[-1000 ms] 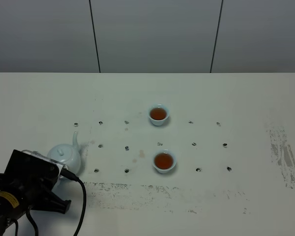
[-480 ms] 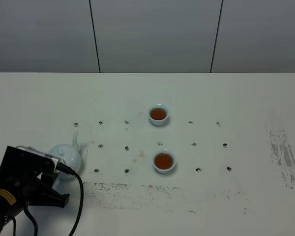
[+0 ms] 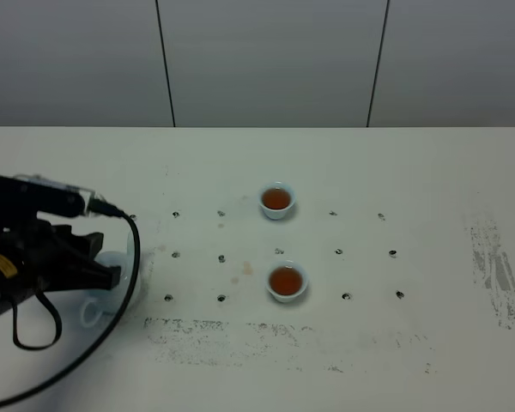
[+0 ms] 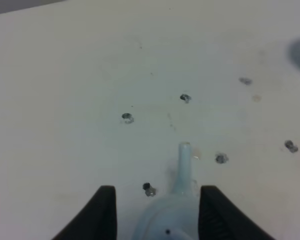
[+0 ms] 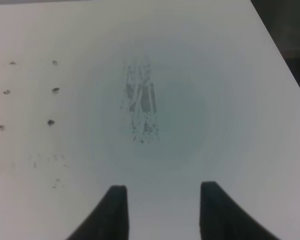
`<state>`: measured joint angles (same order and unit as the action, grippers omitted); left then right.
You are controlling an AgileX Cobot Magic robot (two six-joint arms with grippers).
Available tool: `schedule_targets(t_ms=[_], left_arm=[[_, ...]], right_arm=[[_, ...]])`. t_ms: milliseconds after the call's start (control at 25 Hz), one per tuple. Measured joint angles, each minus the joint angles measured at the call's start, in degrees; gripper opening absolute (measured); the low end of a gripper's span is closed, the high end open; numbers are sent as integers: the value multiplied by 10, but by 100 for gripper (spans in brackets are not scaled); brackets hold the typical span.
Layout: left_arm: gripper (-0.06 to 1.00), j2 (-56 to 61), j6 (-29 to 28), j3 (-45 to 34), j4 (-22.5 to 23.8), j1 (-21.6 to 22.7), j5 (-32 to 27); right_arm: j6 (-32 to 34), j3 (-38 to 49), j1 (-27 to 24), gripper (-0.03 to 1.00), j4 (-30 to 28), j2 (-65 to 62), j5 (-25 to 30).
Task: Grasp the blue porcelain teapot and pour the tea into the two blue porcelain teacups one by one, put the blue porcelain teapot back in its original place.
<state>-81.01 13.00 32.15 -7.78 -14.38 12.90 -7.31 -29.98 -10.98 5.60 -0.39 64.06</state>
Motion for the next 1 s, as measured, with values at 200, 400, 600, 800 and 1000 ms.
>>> schedule_targets(t_ms=[200,400,600,800,1000], left_arm=[[44,0,0,106,16,37,-148],[44,1,0,122,22,43,-152],[44,1,8,123,23,43,-180],[44,0,9,123,23,43,-233],[44,-1,13,123,33,88,-236]], right_arm=[[0,0,0,35,0,0,0],[0,0,0,35,0,0,0],[0,0,0,35,0,0,0],[0,0,0,35,0,0,0],[0,0,0,35,0,0,0]])
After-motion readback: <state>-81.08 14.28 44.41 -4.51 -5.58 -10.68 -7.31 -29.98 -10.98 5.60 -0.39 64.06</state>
